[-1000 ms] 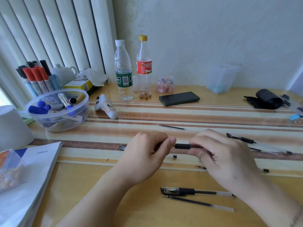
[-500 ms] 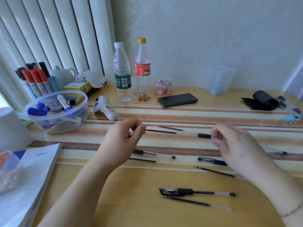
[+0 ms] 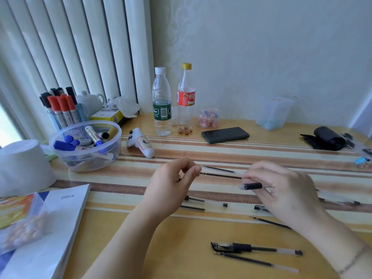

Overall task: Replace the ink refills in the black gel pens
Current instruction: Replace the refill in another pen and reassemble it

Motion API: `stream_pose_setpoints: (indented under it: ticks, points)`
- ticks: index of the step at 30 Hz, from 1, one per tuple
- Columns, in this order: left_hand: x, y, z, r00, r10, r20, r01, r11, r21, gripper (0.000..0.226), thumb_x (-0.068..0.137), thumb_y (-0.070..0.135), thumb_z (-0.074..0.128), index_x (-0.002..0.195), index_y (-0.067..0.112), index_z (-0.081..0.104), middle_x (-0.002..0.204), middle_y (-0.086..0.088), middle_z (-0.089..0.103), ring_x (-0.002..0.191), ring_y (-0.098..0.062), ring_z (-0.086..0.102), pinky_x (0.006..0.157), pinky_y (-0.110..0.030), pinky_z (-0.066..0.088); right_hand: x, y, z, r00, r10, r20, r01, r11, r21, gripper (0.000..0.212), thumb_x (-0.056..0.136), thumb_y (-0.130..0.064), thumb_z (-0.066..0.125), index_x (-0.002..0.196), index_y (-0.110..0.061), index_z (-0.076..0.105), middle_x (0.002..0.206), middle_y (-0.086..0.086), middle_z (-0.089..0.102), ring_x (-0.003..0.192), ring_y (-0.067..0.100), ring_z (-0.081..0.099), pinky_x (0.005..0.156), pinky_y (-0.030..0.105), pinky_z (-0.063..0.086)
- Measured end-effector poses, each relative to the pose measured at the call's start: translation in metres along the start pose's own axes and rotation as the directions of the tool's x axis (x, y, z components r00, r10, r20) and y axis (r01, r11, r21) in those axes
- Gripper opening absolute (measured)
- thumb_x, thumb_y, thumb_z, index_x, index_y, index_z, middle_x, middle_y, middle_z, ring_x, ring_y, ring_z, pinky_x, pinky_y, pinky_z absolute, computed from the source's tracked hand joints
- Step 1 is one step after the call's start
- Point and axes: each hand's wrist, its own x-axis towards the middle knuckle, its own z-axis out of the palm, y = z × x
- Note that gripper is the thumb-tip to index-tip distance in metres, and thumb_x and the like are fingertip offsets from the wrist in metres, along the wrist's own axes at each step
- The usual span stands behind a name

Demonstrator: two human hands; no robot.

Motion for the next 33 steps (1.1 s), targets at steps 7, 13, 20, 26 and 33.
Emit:
stream_pose_setpoints:
  ticks: [7,13,20,26,33]
  points:
    - [0.009,-0.014,-0.015,0.919,-0.183,-0.350,0.161,0.983,-0.092,0.012,0.087,0.039,0.066,0.076,0.036,0.067,0.072,0.021,0.066,0.072,0.000,0.060,0.062,-0.027,0.048,0.015,0.014,0.022,0.967,0.162,0.195,-0.135,0.980,-0.148,0.009,0.085,-0.040,0.068,0.091,-0.045,0.073,0.083,-0.024,0.059,0.059,0.003,0.054,0.045,0.024,0.041]
    - [0.010,-0.012,-0.012,0.919,-0.206,-0.337,0.179,0.978,-0.110,0.010,0.080,0.035,0.075,0.072,0.034,0.069,0.074,0.017,0.070,0.079,0.004,0.062,0.063,-0.020,0.043,0.028,0.022,0.048,0.928,0.170,0.331,-0.090,0.966,-0.241,0.018,0.088,-0.048,0.059,0.098,-0.039,0.071,0.087,-0.021,0.059,0.072,0.008,0.059,0.055,0.028,0.047]
    - [0.010,-0.011,-0.014,0.925,-0.222,-0.309,0.190,0.973,-0.132,0.011,0.082,0.035,0.073,0.072,0.036,0.069,0.075,0.024,0.068,0.081,0.008,0.060,0.063,-0.016,0.039,0.047,0.044,0.047,0.875,0.331,0.353,-0.267,0.939,-0.218,0.013,0.088,-0.049,0.059,0.094,-0.042,0.069,0.095,-0.023,0.061,0.078,0.008,0.060,0.056,0.026,0.047]
    - [0.009,-0.010,-0.009,0.943,-0.237,-0.234,0.223,0.971,-0.083,0.011,0.080,0.037,0.075,0.071,0.036,0.068,0.079,0.029,0.065,0.076,0.009,0.057,0.059,-0.013,0.037,0.052,0.046,0.053,0.826,0.407,0.390,-0.303,0.904,-0.302,0.020,0.085,-0.052,0.061,0.085,-0.034,0.069,0.098,-0.021,0.062,0.081,0.011,0.061,0.064,0.031,0.052]
    - [0.002,0.001,0.000,0.954,-0.013,-0.298,0.072,0.979,0.189,0.008,0.075,0.042,0.077,0.077,0.036,0.071,0.107,0.028,0.062,0.086,0.000,0.059,0.064,-0.021,0.049,0.030,0.010,0.014,0.968,0.177,0.178,-0.116,0.944,-0.309,0.023,0.074,-0.016,0.075,0.082,-0.036,0.068,0.086,-0.023,0.068,0.054,0.011,0.054,0.045,0.011,0.016]
